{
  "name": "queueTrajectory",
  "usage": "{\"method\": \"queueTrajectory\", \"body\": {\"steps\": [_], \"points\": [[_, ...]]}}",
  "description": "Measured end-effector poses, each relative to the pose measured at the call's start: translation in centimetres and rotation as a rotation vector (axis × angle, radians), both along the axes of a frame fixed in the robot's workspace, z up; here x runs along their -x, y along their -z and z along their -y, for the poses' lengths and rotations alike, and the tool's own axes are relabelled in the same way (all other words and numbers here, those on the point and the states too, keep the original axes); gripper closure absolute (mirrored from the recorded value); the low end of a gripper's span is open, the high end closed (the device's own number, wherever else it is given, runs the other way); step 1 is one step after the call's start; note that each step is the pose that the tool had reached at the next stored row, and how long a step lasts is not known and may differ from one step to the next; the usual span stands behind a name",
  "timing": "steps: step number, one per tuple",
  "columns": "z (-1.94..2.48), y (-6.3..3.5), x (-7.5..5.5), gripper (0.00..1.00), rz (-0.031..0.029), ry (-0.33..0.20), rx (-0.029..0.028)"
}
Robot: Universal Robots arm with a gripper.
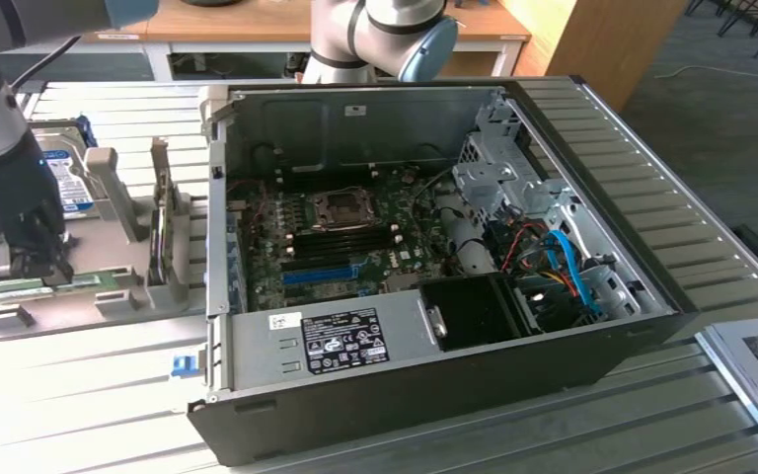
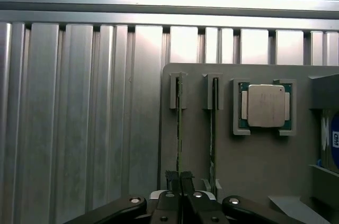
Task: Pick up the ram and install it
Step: 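Pick up the ram and move it above insertion slot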
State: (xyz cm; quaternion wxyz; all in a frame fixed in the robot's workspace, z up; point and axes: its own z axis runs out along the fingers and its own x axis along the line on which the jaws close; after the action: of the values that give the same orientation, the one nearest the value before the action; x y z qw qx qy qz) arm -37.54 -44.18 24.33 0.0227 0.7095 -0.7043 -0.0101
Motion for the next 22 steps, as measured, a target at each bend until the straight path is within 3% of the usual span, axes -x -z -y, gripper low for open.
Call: {"method": "queueTrajectory", "body": {"steps": [22], "points": [[0.0, -1.7, -0.1, 0.88, 0.0, 0.018, 0.0001]]}}
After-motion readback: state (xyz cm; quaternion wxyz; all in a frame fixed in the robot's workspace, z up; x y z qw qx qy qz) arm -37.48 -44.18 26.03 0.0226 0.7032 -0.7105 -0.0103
